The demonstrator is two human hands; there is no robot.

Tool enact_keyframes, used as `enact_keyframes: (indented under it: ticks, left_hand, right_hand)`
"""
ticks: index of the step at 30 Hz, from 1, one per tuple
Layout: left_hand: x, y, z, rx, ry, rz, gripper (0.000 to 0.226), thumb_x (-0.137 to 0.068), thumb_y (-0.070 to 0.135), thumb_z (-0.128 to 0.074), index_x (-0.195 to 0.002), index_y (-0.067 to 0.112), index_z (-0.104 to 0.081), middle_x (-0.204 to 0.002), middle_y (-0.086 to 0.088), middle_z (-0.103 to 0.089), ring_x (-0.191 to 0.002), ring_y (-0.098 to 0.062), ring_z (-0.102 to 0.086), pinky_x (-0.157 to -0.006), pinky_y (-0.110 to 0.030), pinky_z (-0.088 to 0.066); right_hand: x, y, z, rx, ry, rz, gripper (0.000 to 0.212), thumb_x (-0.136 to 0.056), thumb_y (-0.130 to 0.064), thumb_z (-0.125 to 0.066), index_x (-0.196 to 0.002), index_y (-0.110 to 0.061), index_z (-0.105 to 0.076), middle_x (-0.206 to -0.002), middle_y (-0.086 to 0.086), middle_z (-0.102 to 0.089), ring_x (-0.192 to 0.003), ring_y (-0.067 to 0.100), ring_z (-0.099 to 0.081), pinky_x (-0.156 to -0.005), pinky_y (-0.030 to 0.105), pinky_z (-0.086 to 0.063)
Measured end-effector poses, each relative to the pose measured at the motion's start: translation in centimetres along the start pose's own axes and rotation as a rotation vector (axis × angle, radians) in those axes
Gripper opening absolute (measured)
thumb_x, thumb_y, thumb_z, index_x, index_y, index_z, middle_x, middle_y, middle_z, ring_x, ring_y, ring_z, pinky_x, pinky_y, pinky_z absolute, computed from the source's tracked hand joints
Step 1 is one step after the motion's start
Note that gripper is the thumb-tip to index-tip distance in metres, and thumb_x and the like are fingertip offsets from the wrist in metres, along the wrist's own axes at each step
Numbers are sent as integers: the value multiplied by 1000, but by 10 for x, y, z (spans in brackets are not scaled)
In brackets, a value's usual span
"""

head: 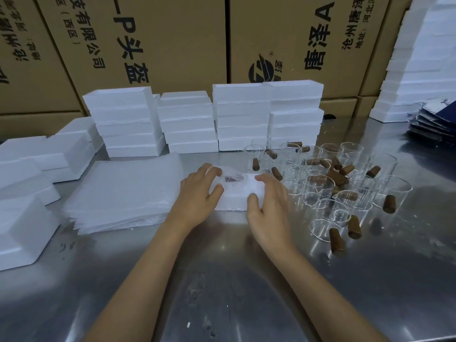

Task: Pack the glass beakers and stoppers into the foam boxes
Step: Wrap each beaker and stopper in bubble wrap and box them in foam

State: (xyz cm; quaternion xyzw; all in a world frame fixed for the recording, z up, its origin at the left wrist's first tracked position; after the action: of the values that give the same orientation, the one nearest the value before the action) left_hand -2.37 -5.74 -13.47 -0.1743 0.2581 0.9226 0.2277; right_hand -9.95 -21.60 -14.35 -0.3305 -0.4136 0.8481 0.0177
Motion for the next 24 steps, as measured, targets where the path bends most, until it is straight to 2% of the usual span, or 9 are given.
enact_keyframes:
  ticks: [4,9,13,16,19,22,24]
  left_hand:
    - [2,-3,0,10,-7,22,31,-101,27,-46,-131,25,-50,-152,1,-35,-134,-26,-36,-106,-33,-20]
    - [2,0,-4,8,95,85,39,-99,33,-49,-135,19,-44,-162,-5,-18,-148,-21,-13,-117,-38,-17]
    - [-24,7,15,86,266,38,39,-98,22,-52,-135,13,-45,-157,-5,-27,-147,-19,-19,-117,-28,-17]
    - [-74,-5,40,88,312,62,40,-96,10,-50,-135,6,-44,-146,-9,-40,-137,-24,-31,-106,-22,-23]
    - [-139,-32,59,4,271,216,49,-95,12,-52,-142,3,-38,-147,-16,-37,-135,-33,-32,-108,-34,-28]
    - [-197,-65,68,-264,121,330,62,-95,20,-53,-150,6,-28,-157,-16,-24,-143,-34,-22,-114,-45,-26]
    - [-224,-87,71,-382,26,344,71,-96,27,-54,-154,7,-20,-163,-15,-12,-149,-33,-11,-118,-47,-21]
  right_hand:
    - [-21,-2,-34,203,-177,17,45,-97,-24,-46,-142,-17,-45,-154,2,-40,-141,19,-32,-115,42,-23]
    - [-35,7,-47,283,-182,3,49,-95,-24,-45,-144,-16,-44,-145,3,-51,-135,21,-40,-105,41,-33]
    - [-41,9,-55,376,-207,46,50,-99,-31,-40,-147,-19,-40,-147,1,-48,-137,19,-37,-101,40,-33]
    - [-45,12,-57,336,-197,44,50,-98,-30,-42,-147,-17,-40,-146,1,-49,-136,19,-38,-101,39,-33]
    - [-46,14,-58,287,-182,41,49,-97,-30,-44,-144,-17,-43,-144,-1,-51,-135,18,-40,-102,39,-34]
    - [-47,16,-58,297,-180,42,48,-96,-33,-40,-142,-20,-43,-142,-4,-52,-131,16,-42,-101,38,-35]
    - [-48,15,-59,310,-177,46,46,-95,-33,-37,-140,-22,-43,-139,-7,-52,-127,14,-44,-99,36,-37]
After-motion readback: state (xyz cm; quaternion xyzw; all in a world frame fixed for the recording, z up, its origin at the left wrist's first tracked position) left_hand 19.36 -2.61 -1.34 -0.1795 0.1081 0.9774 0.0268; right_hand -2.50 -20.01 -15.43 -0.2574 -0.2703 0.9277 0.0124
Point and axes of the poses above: each hand's wrist, its own x-axis away from the middle knuckle, its own z-axis out of the back of the hand, y = z × x, the point moved 5 cm from there along -x, towards the middle knuckle
